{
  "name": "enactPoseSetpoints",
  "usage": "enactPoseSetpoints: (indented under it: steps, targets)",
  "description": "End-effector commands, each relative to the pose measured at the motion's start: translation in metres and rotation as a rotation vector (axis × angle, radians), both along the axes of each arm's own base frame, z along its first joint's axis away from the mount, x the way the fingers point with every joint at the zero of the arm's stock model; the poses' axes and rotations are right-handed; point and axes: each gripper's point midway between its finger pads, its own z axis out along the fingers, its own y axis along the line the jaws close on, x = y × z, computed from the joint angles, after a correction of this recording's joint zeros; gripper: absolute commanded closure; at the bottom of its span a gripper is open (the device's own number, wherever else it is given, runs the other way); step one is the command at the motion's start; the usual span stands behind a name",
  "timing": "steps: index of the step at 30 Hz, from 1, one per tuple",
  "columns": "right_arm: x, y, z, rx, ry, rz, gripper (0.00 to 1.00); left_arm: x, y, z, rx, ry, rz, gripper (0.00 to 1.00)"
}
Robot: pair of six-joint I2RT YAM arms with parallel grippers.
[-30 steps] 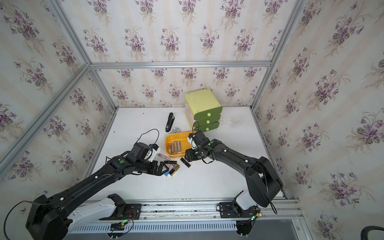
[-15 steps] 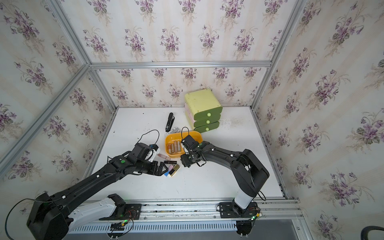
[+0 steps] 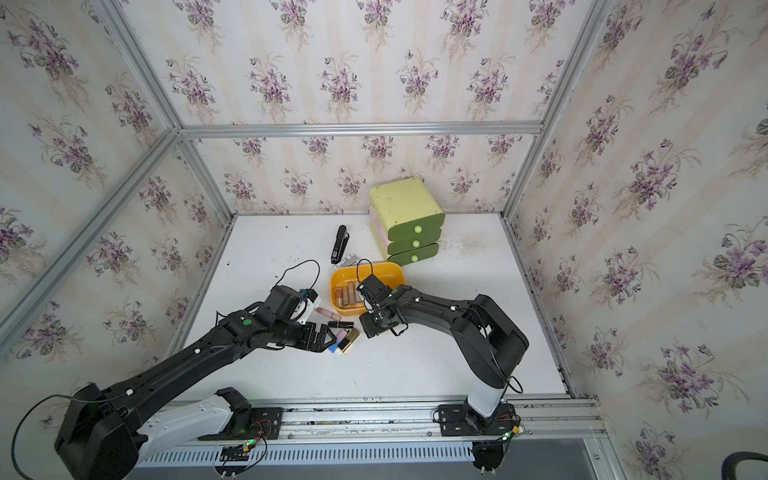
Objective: Put the lipstick into the storage box
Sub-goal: Pick up the lipstick at the center of the board.
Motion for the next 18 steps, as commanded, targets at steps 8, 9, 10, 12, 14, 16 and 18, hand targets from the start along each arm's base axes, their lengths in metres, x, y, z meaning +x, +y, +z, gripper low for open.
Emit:
enactPoseSetpoints:
  steps: [8,9,10,12,14,16,18]
  targets:
    - [-0.0029,-0.0037,-0.0083,-0.018,0.004,0.014,0.46,0.0064,0.0016,0.0005,0.017,-0.023,0.012,0.00]
    - [-0.0029,-0.0033,-0.0090,-0.018,0.004,0.014,0.46,0.0065,0.0018,0.0004,0.017,-0.023,0.013,0.00]
    - [-0.0028,-0.0033,-0.0093,-0.018,0.004,0.014,0.47,0.0063,0.0016,0.0006,0.017,-0.024,0.012,0.00]
    - [-0.0026,-0.0030,-0.0105,-0.018,0.006,0.015,0.48,0.0063,0.0021,0.0005,0.018,-0.023,0.015,0.00]
    - [-0.0021,-0.0025,-0.0115,-0.019,0.006,0.016,0.49,0.0058,0.0023,0.0002,0.019,-0.022,0.014,0.00]
    - [-0.0023,-0.0017,-0.0124,-0.019,0.008,0.019,0.50,0.0056,0.0028,-0.0003,0.020,-0.023,0.014,0.00]
    - [-0.0016,-0.0012,-0.0130,-0.020,0.008,0.019,0.52,0.0050,0.0034,-0.0008,0.022,-0.021,0.016,0.00]
